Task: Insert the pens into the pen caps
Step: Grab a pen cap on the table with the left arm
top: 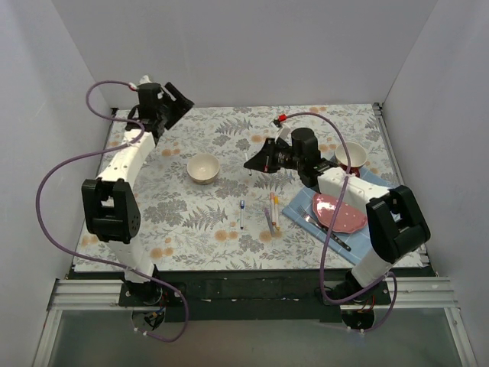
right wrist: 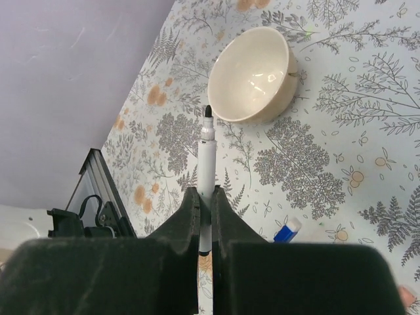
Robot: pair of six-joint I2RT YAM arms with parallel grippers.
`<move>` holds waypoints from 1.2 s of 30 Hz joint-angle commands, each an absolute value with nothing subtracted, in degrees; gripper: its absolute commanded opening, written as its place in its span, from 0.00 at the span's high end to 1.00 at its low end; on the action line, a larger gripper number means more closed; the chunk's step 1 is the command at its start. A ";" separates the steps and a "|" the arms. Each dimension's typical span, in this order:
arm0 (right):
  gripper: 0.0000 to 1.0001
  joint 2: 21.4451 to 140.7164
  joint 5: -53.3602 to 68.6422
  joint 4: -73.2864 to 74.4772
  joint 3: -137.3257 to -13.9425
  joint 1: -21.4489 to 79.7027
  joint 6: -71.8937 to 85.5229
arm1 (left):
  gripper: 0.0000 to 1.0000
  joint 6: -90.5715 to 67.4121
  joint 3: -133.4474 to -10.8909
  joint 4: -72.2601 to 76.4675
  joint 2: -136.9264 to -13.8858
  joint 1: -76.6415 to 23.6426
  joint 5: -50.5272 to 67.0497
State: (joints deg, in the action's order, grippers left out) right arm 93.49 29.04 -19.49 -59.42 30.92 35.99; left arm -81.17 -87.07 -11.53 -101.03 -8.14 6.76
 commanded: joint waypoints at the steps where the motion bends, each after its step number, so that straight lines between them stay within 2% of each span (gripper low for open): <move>1: 0.99 88.42 30.32 -21.10 -59.33 30.32 32.79 | 0.35 -79.71 -92.11 -26.27 -107.04 1.65 -14.14; 3: 0.99 86.93 29.36 -19.17 -59.76 30.24 30.60 | 0.40 -84.88 -92.72 -26.80 -109.93 5.43 -14.68; 6: 0.99 85.87 27.43 -17.93 -60.03 30.23 28.83 | 0.40 -88.07 -93.69 -24.01 -112.14 7.73 -12.66; 10: 0.99 86.13 26.89 -18.02 -60.73 30.06 28.56 | 0.37 -82.37 -97.02 -17.67 -118.36 8.00 -11.52; 17: 0.99 87.10 27.51 -18.54 -60.73 29.71 28.65 | 0.34 -72.96 -104.75 -15.46 -128.47 8.00 -9.76; 29: 0.99 87.10 25.49 -18.37 -60.56 29.09 27.77 | 0.31 -76.29 -109.15 -18.19 -134.91 8.09 -13.97; 36: 0.99 87.19 25.49 -18.46 -60.56 28.92 27.69 | 0.36 -75.42 -110.48 -20.13 -137.20 8.09 -14.68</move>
State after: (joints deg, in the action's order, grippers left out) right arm 87.37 25.87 -16.80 -59.09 29.23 28.73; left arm -76.27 -109.06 -17.72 -136.66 7.79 -13.23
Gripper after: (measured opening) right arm 0.058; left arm 0.648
